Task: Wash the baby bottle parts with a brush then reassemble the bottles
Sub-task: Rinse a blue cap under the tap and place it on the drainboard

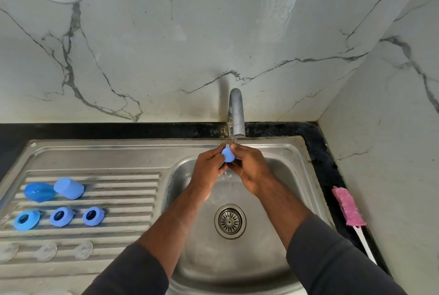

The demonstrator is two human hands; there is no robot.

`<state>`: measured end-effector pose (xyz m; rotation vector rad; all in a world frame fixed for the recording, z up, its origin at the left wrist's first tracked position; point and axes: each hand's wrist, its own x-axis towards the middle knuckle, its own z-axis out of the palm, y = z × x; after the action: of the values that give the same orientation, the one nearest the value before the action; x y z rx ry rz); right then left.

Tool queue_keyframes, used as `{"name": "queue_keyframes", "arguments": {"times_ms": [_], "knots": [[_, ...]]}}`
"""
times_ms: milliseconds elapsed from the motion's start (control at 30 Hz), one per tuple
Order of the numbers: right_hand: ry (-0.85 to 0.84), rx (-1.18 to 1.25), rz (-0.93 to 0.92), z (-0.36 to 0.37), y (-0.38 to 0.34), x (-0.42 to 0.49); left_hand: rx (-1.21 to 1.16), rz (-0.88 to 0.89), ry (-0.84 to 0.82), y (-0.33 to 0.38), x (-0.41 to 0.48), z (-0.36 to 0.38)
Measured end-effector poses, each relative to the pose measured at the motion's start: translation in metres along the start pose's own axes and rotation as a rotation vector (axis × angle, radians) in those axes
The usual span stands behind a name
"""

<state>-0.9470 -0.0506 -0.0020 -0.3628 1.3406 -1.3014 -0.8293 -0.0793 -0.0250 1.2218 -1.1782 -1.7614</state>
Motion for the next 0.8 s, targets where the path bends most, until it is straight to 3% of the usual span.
{"name": "queue_keyframes", "arguments": {"times_ms": [233, 367, 433, 600, 800], "knots": [[0.039, -0.086, -0.179, -0.001, 0.009, 0.002, -0.23, -0.038, 0.085, -0.002, -0.002, 0.005], [0.045, 0.048, -0.123, -0.006, 0.008, -0.003, -0.29, -0.07, 0.074, -0.006, -0.002, 0.008], [0.03, 0.097, -0.049, -0.004, 0.008, -0.007, -0.235, -0.032, 0.082, -0.01, -0.005, 0.011], [0.037, -0.062, 0.149, -0.012, 0.017, -0.007, -0.098, 0.088, 0.114, -0.023, -0.016, 0.01], [0.057, -0.25, 0.04, -0.012, 0.019, -0.002, -0.02, 0.108, 0.129, -0.029, -0.018, -0.003]]}}
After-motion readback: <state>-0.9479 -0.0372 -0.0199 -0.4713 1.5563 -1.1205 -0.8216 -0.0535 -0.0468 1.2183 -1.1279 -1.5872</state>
